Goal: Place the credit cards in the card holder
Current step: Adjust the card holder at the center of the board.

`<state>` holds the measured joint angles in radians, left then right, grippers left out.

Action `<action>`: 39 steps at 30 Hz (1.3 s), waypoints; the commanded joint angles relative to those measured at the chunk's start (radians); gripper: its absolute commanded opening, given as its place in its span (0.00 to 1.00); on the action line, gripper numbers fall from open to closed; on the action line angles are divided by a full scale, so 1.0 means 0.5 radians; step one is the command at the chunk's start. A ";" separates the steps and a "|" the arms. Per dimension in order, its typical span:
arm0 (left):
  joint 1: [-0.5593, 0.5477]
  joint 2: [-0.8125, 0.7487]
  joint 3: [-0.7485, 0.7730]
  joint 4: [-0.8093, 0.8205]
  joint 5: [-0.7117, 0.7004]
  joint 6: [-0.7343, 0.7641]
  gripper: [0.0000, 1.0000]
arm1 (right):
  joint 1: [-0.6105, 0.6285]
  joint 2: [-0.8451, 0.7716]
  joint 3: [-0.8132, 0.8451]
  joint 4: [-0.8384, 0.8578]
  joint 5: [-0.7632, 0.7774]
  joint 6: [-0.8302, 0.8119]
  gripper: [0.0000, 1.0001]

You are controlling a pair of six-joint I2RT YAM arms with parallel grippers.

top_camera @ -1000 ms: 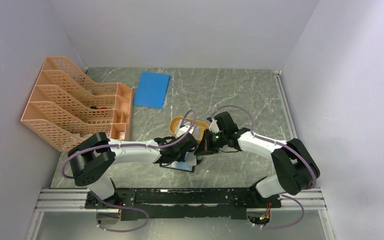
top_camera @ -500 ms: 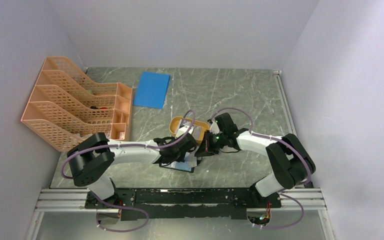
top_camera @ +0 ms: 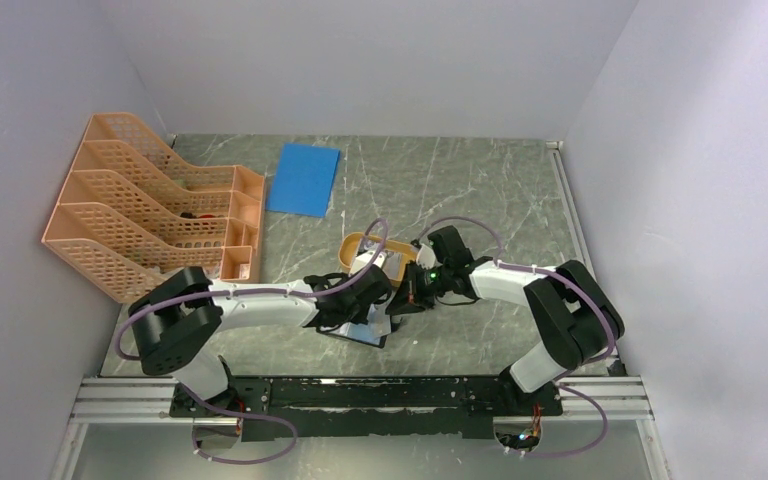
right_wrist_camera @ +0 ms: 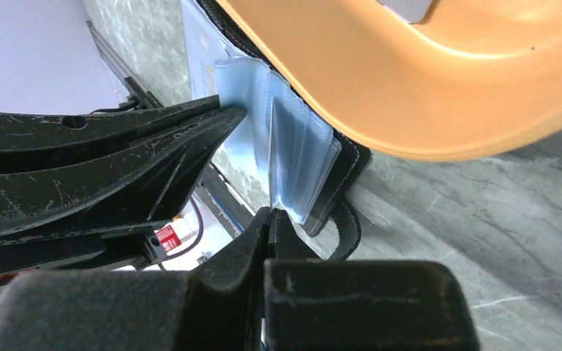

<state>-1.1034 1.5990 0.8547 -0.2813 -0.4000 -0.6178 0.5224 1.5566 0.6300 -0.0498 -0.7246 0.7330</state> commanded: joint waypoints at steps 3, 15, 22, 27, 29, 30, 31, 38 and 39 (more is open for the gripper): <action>-0.005 -0.108 0.043 -0.049 -0.005 -0.026 0.13 | -0.008 -0.001 0.008 0.080 -0.080 0.012 0.00; -0.005 -0.247 0.100 -0.167 -0.037 -0.022 0.48 | 0.016 -0.035 0.036 0.082 -0.130 -0.004 0.00; -0.005 -0.293 0.084 -0.087 0.115 0.006 0.57 | 0.091 -0.055 0.056 0.184 -0.150 0.068 0.00; -0.005 -0.286 0.078 -0.100 0.126 0.009 0.56 | 0.123 -0.030 0.066 0.279 -0.154 0.128 0.00; -0.007 -0.279 0.069 -0.103 0.107 0.011 0.54 | 0.140 -0.011 0.075 0.297 -0.152 0.137 0.00; -0.005 -0.271 0.066 -0.106 0.096 0.011 0.52 | 0.144 -0.005 0.076 0.301 -0.150 0.138 0.00; -0.006 -0.258 0.064 -0.116 0.086 0.009 0.50 | 0.153 0.002 0.080 0.304 -0.147 0.139 0.00; 0.014 -0.213 0.027 -0.153 -0.016 -0.030 0.22 | 0.161 -0.014 0.076 0.246 -0.112 0.102 0.00; 0.018 -0.213 0.018 -0.160 -0.032 -0.037 0.18 | 0.161 -0.023 0.075 0.224 -0.102 0.091 0.00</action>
<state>-1.1030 1.4849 0.8757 -0.3435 -0.3672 -0.6289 0.5968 1.5539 0.6422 0.0628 -0.7776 0.7898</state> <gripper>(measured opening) 0.270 0.008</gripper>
